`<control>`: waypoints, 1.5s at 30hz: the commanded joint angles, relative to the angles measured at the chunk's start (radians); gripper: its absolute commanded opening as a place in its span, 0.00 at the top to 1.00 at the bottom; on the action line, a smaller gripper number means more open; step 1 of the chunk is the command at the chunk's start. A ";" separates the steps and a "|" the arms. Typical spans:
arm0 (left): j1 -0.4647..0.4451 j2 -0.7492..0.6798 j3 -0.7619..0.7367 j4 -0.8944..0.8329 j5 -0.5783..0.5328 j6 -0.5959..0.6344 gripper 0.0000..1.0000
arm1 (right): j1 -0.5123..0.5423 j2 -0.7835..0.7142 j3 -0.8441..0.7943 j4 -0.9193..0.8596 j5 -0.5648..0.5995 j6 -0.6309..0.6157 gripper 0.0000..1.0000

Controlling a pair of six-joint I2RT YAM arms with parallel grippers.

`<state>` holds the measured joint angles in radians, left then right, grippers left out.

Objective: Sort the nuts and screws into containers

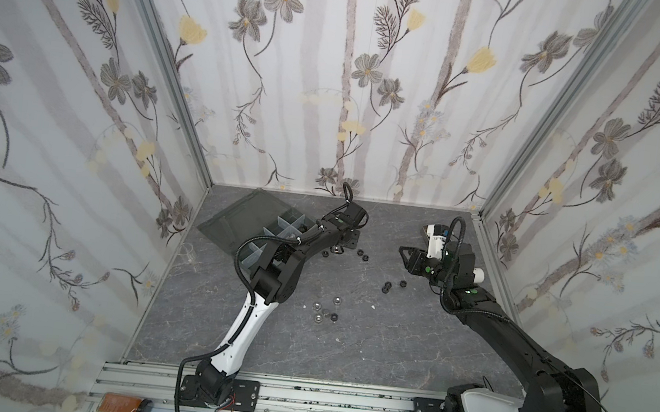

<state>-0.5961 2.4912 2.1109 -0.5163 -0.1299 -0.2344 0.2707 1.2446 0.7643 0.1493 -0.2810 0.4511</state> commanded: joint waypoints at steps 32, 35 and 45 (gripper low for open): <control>-0.001 0.112 0.166 -0.090 -0.013 -0.031 0.77 | -0.003 -0.015 0.010 -0.012 -0.007 -0.026 0.58; -0.003 0.096 0.158 -0.090 -0.014 -0.037 0.79 | -0.003 -0.013 0.016 -0.014 -0.011 -0.025 0.58; -0.011 -0.025 0.150 -0.111 -0.003 -0.055 0.80 | -0.003 -0.043 0.017 -0.038 -0.010 -0.023 0.58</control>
<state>-0.6006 2.5080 2.2639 -0.6155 -0.1341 -0.2733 0.2680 1.2144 0.7761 0.1146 -0.2821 0.4328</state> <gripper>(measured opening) 0.206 0.420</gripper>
